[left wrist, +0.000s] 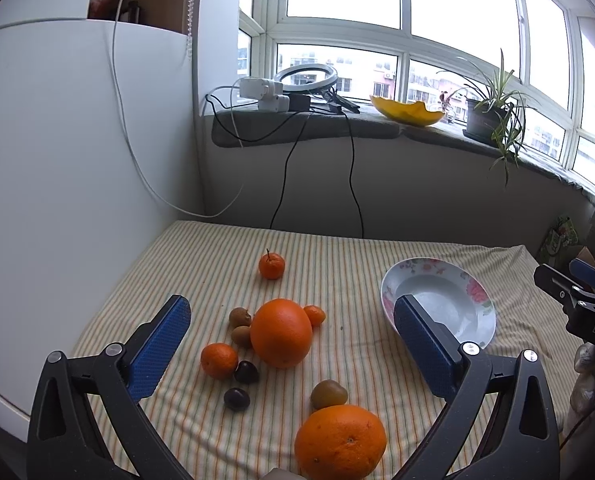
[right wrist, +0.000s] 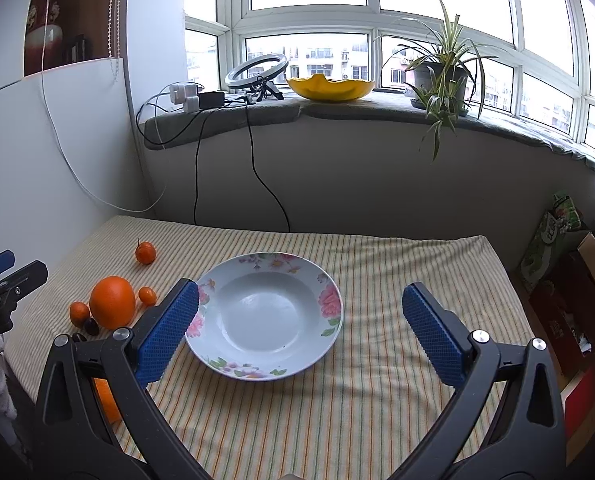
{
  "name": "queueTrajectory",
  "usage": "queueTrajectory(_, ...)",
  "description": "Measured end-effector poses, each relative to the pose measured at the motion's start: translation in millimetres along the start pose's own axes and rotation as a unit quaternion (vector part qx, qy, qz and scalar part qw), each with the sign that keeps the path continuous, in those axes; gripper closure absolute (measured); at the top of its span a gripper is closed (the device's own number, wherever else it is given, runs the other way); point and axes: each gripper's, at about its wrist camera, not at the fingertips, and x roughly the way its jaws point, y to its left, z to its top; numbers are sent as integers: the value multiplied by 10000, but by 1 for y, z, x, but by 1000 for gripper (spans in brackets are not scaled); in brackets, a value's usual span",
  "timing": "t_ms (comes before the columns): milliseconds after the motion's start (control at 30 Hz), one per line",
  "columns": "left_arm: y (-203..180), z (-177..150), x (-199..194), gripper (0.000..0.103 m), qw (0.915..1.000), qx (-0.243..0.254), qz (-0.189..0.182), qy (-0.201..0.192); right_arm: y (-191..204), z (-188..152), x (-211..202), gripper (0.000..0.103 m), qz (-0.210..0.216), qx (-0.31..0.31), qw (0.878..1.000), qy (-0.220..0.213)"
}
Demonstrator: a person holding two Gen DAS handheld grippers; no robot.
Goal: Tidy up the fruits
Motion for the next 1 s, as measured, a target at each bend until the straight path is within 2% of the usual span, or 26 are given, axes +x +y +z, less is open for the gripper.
queueTrajectory(533,1,-3,-1,4,10000,-20,-7,11,4,-2,1,0,136,-27,9999,42)
queueTrajectory(1000,7,-22,3,9,9994,-113,-74,328,18,-13,6,0,495,-114,9984,236)
